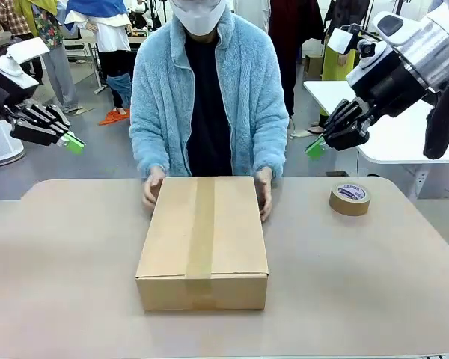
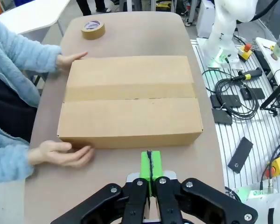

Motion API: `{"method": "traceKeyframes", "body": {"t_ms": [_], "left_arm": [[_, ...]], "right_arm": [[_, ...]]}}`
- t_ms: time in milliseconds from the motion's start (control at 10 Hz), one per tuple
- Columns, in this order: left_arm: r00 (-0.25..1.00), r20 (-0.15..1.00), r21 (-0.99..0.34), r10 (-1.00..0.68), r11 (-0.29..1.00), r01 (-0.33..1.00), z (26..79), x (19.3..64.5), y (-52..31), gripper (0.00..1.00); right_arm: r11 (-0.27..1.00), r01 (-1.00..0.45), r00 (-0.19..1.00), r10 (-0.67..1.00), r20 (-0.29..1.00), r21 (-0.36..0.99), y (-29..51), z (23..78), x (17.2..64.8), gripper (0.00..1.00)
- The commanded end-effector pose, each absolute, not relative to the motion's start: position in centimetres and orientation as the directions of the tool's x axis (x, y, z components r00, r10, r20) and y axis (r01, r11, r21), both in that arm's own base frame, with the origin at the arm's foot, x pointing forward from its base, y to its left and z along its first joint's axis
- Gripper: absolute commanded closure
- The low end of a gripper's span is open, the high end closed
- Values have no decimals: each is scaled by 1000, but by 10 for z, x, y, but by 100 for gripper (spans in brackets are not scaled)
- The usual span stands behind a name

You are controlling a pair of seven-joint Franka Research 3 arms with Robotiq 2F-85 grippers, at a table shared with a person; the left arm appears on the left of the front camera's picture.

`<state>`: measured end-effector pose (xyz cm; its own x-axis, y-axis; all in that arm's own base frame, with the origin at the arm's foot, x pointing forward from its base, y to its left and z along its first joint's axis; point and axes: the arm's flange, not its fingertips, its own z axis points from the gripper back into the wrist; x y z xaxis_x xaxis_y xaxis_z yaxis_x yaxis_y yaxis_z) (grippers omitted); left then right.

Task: Wrap the clocks to prevent damage.
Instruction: After the human seals the box with tape, release both hands from the side flaps of the Package Box.

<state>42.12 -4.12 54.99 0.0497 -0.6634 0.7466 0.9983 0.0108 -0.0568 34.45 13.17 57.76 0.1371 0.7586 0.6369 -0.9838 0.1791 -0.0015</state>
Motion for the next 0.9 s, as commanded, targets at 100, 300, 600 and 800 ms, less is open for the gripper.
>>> {"method": "traceKeyframes", "body": {"t_ms": [100,300,600,800], "left_arm": [[50,747,-57,-663,11,998,550,421,-41,100],[50,747,-57,-663,11,998,550,421,-41,100],[50,747,-57,-663,11,998,550,421,-41,100],[50,747,-57,-663,11,998,550,421,-41,100]], "right_arm": [[183,-983,129,756,642,-18,139,583,343,99],[183,-983,129,756,642,-18,139,583,343,99],[183,-983,129,756,642,-18,139,583,343,99],[183,-983,129,756,642,-18,139,583,343,99]]}}
